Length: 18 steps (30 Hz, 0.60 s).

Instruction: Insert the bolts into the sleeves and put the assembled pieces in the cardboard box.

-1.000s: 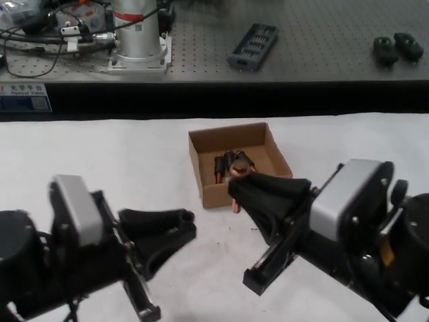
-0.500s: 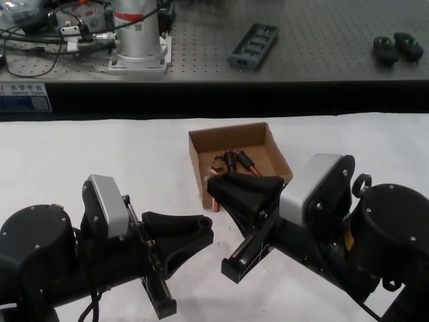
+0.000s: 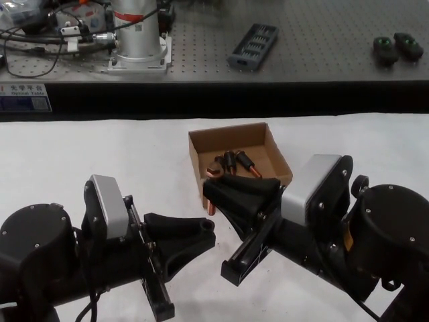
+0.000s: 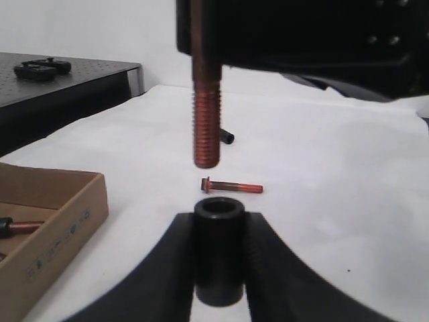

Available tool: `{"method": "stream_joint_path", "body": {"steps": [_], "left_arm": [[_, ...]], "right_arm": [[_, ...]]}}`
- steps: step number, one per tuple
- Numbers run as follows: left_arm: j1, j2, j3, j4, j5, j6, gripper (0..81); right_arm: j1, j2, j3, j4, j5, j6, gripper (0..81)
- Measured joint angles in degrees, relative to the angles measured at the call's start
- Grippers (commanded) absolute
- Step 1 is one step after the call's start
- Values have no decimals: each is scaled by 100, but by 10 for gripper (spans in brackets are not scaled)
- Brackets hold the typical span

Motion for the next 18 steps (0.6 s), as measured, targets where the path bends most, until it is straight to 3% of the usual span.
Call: {"method": "stream_joint_path", "body": {"steps": [18], "left_arm": [[0,0,0,-40,148,76,7]], "right_arm": [[0,100,0,-21,-292,141,66]]}}
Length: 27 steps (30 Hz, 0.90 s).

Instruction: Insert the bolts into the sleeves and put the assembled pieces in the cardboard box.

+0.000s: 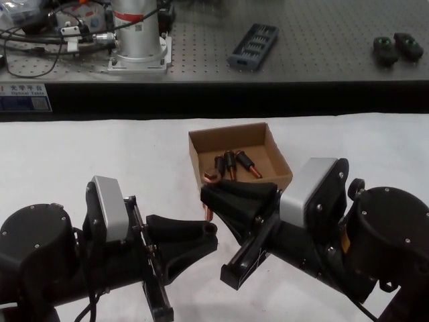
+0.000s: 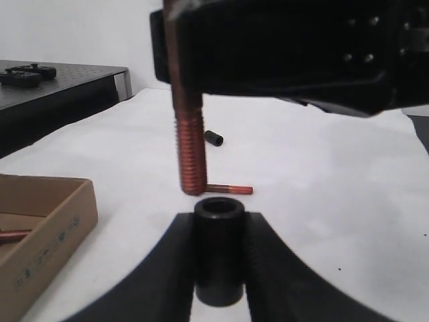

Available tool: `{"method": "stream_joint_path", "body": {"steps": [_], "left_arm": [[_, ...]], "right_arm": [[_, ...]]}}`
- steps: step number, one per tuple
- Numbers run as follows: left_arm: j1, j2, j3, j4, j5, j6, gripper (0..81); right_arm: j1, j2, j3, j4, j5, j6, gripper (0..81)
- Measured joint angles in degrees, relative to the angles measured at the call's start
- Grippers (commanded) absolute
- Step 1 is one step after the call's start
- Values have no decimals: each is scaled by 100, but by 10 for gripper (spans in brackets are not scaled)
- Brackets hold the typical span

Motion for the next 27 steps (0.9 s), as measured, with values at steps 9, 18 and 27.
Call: {"method": "stream_joint_path", "body": {"steps": [9,18,27], "left_arm": [[71,0,0,0,205,59,7],[247,0,0,-56,224,25,7],[245,0,0,-82,236,-94,7]], "right_arm": [[0,0,0,-5,-215,13,66],[0,0,0,-5,-355,13,66],[0,0,0,42,-357,13,66]]}}
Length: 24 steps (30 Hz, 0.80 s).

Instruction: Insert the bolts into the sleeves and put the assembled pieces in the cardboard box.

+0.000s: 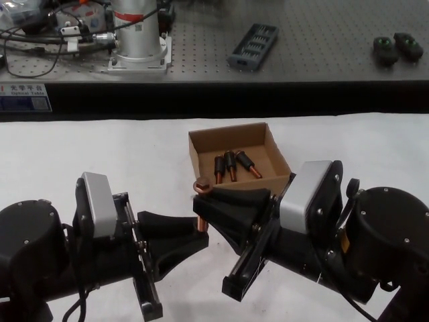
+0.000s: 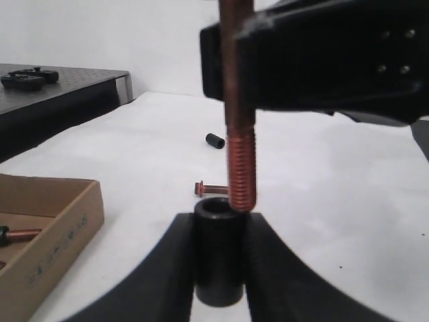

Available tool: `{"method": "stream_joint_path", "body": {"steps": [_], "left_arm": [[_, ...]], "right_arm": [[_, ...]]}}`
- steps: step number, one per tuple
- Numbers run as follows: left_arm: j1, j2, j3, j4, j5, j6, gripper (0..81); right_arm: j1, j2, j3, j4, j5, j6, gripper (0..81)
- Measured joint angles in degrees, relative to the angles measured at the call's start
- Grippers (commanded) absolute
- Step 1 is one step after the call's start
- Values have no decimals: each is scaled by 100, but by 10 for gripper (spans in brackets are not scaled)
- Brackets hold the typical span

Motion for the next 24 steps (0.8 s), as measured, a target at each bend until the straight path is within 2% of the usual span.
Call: {"method": "stream_joint_path", "body": {"steps": [8,24], "left_arm": [[5,0,0,-37,255,-251,7],[15,32,0,-46,244,-253,7]], "right_arm": [[0,0,0,22,-10,0,66],[0,386,-13,-98,-26,95,66]]}}
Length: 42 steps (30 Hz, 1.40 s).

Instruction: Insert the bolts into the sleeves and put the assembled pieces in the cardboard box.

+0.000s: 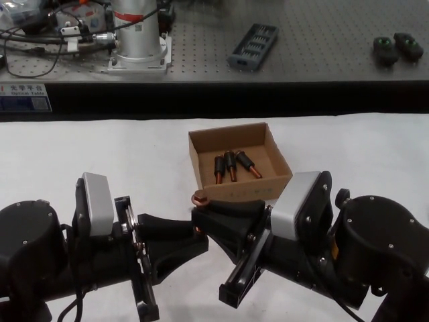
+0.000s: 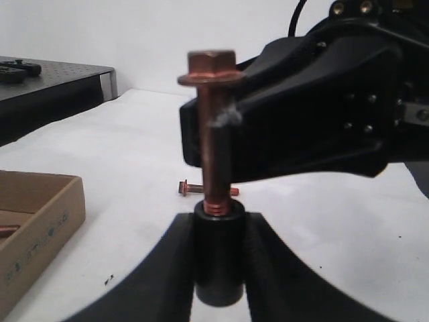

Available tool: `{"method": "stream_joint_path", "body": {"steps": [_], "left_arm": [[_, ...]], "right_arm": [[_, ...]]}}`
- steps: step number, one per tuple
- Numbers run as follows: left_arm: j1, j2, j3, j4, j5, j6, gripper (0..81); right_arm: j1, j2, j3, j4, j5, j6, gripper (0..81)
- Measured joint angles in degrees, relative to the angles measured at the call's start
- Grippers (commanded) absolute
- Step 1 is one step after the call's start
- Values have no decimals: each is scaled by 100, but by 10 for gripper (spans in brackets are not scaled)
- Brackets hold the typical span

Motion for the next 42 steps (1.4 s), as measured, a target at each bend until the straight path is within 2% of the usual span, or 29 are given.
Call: {"method": "stream_joint_path", "body": {"steps": [14,26,28,29,30,32,34,36,38,42], "left_arm": [[99,0,0,-202,-183,-123,7],[219,0,13,-552,216,-782,7],[219,0,13,-573,226,-850,7],[219,0,13,-586,237,-877,7],[219,0,13,-602,247,-893,7],[234,0,13,-605,299,-909,7],[233,0,13,-648,362,-942,7],[253,0,13,-702,377,-964,7],[251,0,13,-738,390,-988,7],[251,0,13,-774,390,-988,7]], "right_arm": [[-17,20,-14,-31,15,100,66],[-17,20,-26,-105,-106,175,63],[-17,20,-26,-109,-129,175,45],[-17,20,-26,-119,-135,175,11],[-17,20,-26,-117,-132,175,24],[-17,20,-26,-117,-149,175,144],[-17,20,-26,-130,-161,175,359],[-17,20,-26,-116,-166,186,518],[-17,20,-26,-113,-125,213,583],[-17,20,-26,-99,128,331,566]]}}
